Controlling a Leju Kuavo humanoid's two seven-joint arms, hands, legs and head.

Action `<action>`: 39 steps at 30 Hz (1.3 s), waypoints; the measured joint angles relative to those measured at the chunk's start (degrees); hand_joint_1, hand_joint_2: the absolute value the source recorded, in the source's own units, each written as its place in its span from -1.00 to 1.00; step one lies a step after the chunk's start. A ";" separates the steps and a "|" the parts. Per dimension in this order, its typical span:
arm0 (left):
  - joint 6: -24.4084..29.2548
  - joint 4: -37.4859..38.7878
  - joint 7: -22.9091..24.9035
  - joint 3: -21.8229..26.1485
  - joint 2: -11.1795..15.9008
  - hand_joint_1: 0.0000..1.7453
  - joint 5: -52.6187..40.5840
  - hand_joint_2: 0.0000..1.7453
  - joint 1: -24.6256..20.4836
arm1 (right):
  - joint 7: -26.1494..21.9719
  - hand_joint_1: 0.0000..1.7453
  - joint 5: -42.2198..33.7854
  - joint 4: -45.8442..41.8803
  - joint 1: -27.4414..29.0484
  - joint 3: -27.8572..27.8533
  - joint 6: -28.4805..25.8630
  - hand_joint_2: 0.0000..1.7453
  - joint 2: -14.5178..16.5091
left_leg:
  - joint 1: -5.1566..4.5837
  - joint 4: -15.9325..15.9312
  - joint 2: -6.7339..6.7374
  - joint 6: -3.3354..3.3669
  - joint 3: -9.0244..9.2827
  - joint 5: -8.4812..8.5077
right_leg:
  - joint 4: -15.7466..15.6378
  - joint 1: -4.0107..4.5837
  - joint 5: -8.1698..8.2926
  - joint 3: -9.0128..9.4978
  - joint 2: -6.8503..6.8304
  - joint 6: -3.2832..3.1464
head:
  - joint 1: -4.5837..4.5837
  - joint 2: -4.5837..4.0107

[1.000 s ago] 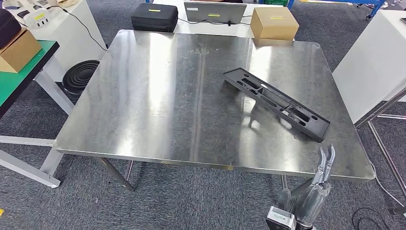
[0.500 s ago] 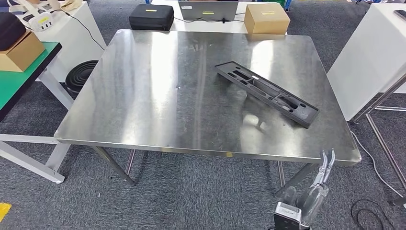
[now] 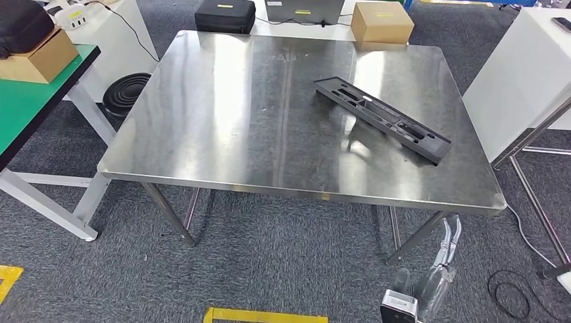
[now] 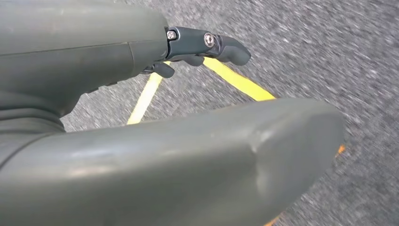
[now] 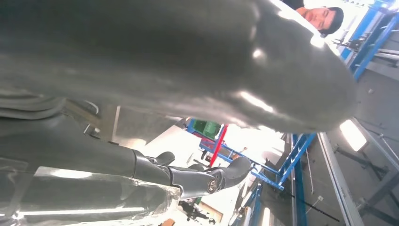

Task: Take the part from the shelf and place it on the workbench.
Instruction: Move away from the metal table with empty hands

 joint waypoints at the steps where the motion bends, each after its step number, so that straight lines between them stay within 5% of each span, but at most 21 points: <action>1: -0.08 0.01 -0.01 0.02 0.00 -1.00 -0.15 -1.00 0.02 | 0.00 -1.00 0.02 0.07 0.05 -0.07 0.00 -1.00 -0.01 | -0.02 0.06 0.07 -0.12 -0.94 0.67 | 1.85 -0.15 -0.17 0.17 -0.01 0.62 | 0.01 0.00; 2: -0.17 0.01 -0.01 0.04 0.00 -1.00 -0.28 -1.00 0.03 | 0.00 -1.00 -0.02 0.12 0.10 -0.14 0.00 -1.00 -0.01 | -0.02 0.13 0.12 -0.33 -1.83 1.31 | 1.59 -0.26 0.66 1.43 -0.01 1.36 | 0.02 0.00; 4: -0.34 0.01 -0.03 0.05 -0.01 -1.00 -0.51 -1.00 0.03 | 0.00 -1.00 -0.20 0.14 0.16 -0.30 0.00 -1.00 0.00 | -0.02 0.56 0.12 -0.90 -3.20 2.43 | -4.76 -0.49 2.83 6.91 -0.04 2.31 | 0.03 0.00; 6: -0.40 0.00 -0.13 0.07 0.00 -1.00 -0.63 -1.00 0.03 | 0.01 -1.00 -0.40 0.11 0.14 -0.38 0.00 -1.00 0.03 | -0.23 1.34 0.08 -1.61 -4.25 3.35 | -13.19 -0.23 2.80 12.74 0.04 1.99 | 0.05 0.00; 8: -0.42 -0.01 -0.26 0.09 0.04 -1.00 -0.78 -1.00 0.07 | 0.00 -1.00 -0.53 0.08 0.25 -0.49 0.00 -1.00 0.08 | -0.35 1.77 0.05 -2.31 -4.86 4.28 | -16.49 0.22 2.23 14.42 0.23 1.12 | -0.05 0.00; 10: -0.42 0.02 -0.32 0.13 0.12 -1.00 -0.95 -1.00 0.29 | -0.02 -1.00 -0.52 0.09 0.47 -0.64 0.00 -1.00 0.18 | 0.01 2.15 -0.07 -3.01 -5.32 4.23 | -16.11 -0.34 2.99 13.37 0.19 0.06 | -0.27 0.00; 11: -0.42 0.03 -0.32 0.15 0.17 -1.00 -1.00 -1.00 0.43 | -0.01 -1.00 -0.50 0.09 0.54 -0.72 0.00 -1.00 0.26 | 0.24 3.15 -0.16 -3.35 -5.82 2.70 | -16.06 -0.62 3.55 12.86 0.07 -0.69 | -0.34 0.00; 14: -0.43 0.07 -0.31 0.17 0.23 -1.00 -1.07 -1.00 0.74 | 0.00 -1.00 -0.62 0.15 0.69 -0.83 0.00 -1.00 0.37 | 0.77 12.21 -0.37 -4.24 -8.21 -6.00 | -16.00 -0.70 5.61 10.72 -0.18 -2.12 | -0.47 0.00; 16: -0.44 0.08 -0.30 0.18 0.27 -1.00 -1.11 -1.00 0.80 | 0.00 -1.00 -0.82 0.28 0.79 -0.87 0.00 -1.00 0.37 | 1.12 18.42 -0.43 -4.75 -8.68 -8.17 | -15.80 -0.58 7.02 9.10 -0.23 -1.97 | -0.48 0.00; 17: -0.44 0.08 -0.30 0.18 0.31 -1.00 -1.13 -1.00 0.80 | -0.01 -1.00 -0.87 0.36 0.83 -0.91 0.00 -1.00 0.37 | 1.34 18.71 -0.45 -4.94 -7.51 -7.09 | -15.58 -0.64 7.62 8.27 -0.24 -1.73 | -0.48 0.00; 19: -0.44 0.08 -0.30 0.19 0.38 -1.00 -1.15 -1.00 0.76 | -0.01 -1.00 -0.91 0.45 0.88 -0.98 0.00 -1.00 0.36 | 1.80 13.37 -0.54 -5.20 -2.37 -4.40 | -14.84 -0.85 8.50 6.66 -0.20 -1.13 | -0.51 0.00; 20: -0.45 0.08 -0.31 0.20 0.41 -1.00 -1.17 -1.00 0.72 | -0.02 -1.00 -0.96 0.46 0.89 -1.01 0.00 -1.00 0.34 | 1.83 9.09 -0.69 -5.25 0.76 -4.32 | -14.42 -0.82 8.82 5.95 -0.17 -0.74 | -0.54 0.00; 22: -0.46 0.08 -0.32 0.20 0.46 -1.00 -1.26 -1.00 0.66 | -0.02 -1.00 -1.14 0.49 0.89 -1.03 0.00 -1.00 0.33 | 1.59 3.43 -1.04 -4.95 4.26 -5.46 | -14.05 -0.63 9.54 5.18 -0.19 0.23 | -0.44 0.00; 24: -0.46 0.08 -0.32 0.20 0.49 -1.00 -1.39 -1.00 0.71 | -0.01 -1.00 -1.44 0.55 0.94 -1.04 0.00 -1.00 0.29 | 1.02 2.54 -1.10 -4.00 3.97 -5.29 | -14.41 -0.45 10.57 4.83 -0.21 1.34 | -0.26 0.00; 26: -0.46 0.08 -0.32 0.20 0.44 -1.00 -1.56 -1.00 0.70 | -0.01 -1.00 -1.66 0.62 1.01 -1.07 0.00 -1.00 0.19 | 0.82 1.85 -0.72 -2.54 2.82 -3.84 | -13.64 -0.37 9.82 3.87 -0.17 1.60 | -0.23 0.00; 29: -0.48 0.08 -0.32 0.20 0.39 -1.00 -1.74 -1.00 0.67 | -0.01 -1.00 -1.76 0.70 1.05 -1.09 0.00 -1.00 -0.07 | 0.59 1.29 -0.24 -1.02 0.11 -1.30 | -5.34 -0.25 2.07 0.94 -0.12 0.15 | 0.20 0.00; 31: -0.49 0.08 -0.32 0.20 0.39 -1.00 -1.82 -1.00 0.68 | -0.02 -1.00 -1.80 0.84 1.03 -1.11 0.00 -1.00 -0.27 | 0.23 1.36 -0.03 -0.89 -1.88 0.31 | 1.07 -0.19 -0.59 0.21 -0.12 0.26 | 0.42 0.00; 33: -0.52 0.09 -0.32 0.20 0.38 -1.00 -1.96 -1.00 0.68 | -0.02 -1.00 -1.81 1.06 0.96 -1.12 0.00 -1.00 -0.43 | -0.14 1.46 0.09 -0.98 -3.76 1.92 | 1.72 0.02 1.48 2.45 -0.11 1.20 | 0.47 0.00; 34: -0.54 0.09 -0.32 0.20 0.36 -1.00 -2.04 -1.00 0.68 | -0.02 -1.00 -1.81 1.14 0.91 -1.12 0.00 -1.00 -0.49 | -0.31 1.51 0.10 -1.09 -4.61 2.73 | -0.77 0.16 2.82 4.99 -0.12 1.42 | 0.46 0.00; 37: -0.58 0.10 -0.32 0.18 0.27 -1.00 -2.28 -1.00 0.70 | -0.01 -1.00 -1.86 1.23 0.61 -1.13 0.00 -1.00 -0.60 | -0.85 1.61 0.10 -1.83 -6.29 4.91 | -14.01 0.91 1.86 14.48 -0.08 0.11 | 0.33 0.00; 39: -0.59 0.11 -0.32 0.17 0.31 -1.00 -2.34 -1.00 0.77 | -0.01 -1.00 -2.07 1.32 0.54 -1.17 0.00 -1.00 -0.66 | -0.85 1.37 0.15 -2.36 -6.64 6.31 | -17.58 1.19 1.13 15.79 -0.04 -0.81 | 0.11 0.00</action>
